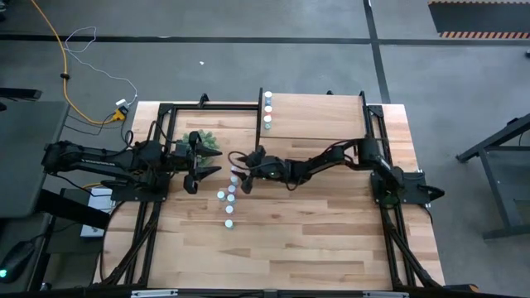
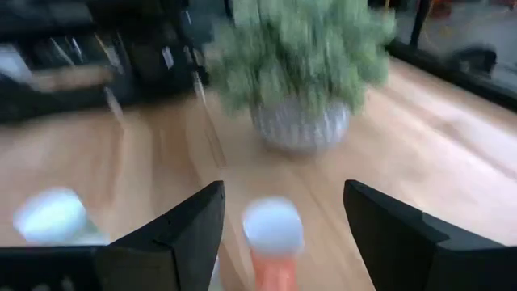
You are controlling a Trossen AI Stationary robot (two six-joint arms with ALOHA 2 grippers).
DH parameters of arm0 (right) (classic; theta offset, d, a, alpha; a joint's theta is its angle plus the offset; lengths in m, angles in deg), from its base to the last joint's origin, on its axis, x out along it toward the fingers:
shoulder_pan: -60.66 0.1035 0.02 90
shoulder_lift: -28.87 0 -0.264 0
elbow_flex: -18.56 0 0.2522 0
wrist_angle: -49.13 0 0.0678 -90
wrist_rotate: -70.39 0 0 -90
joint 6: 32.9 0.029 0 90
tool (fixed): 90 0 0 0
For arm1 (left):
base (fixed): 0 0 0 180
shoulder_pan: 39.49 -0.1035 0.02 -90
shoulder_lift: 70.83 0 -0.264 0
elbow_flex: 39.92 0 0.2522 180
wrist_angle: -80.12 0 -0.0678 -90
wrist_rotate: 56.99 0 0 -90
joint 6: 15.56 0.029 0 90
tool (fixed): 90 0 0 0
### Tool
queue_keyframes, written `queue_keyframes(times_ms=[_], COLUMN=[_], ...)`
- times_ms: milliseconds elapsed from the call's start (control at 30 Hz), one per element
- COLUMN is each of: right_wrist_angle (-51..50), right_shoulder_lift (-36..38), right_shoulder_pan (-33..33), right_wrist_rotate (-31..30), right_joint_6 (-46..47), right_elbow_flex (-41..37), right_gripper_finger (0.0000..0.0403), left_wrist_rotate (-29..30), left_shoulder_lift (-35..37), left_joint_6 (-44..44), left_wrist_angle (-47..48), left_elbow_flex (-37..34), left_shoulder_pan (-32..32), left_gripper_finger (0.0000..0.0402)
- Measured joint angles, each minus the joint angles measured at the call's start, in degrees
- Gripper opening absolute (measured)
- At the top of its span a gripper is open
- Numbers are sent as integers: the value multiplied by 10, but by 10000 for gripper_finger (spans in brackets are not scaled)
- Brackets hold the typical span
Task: Pick and place medicine bottles onto shelf by color
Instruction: Put the transparent orange medicine bottle on the shelf
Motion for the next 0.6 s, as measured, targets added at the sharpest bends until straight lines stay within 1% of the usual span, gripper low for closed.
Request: queue_keyframes(times_ms=[67, 300, 467, 600], right_wrist_angle=[-16, -20, -49, -48], right_shoulder_lift=[-10, -9, -9, -9], right_shoulder_pan=[0, -6, -7, -6], right_wrist_rotate=[-6, -10, 5, 7], right_joint_6=[-2, 0, 9, 9], right_elbow_flex=[17, 25, 25, 25], right_gripper_finger=[245, 240, 209, 179], left_wrist_rotate=[0, 0, 0, 0], left_shoulder_lift=[0, 0, 0, 0], left_joint_6=[0, 0, 0, 0], left_wrist_angle=[0, 0, 0, 0], left_elbow_flex=[0, 0, 0, 0], left_shoulder_pan=[0, 0, 0, 0], left_gripper_finger=[216, 216, 216, 216])
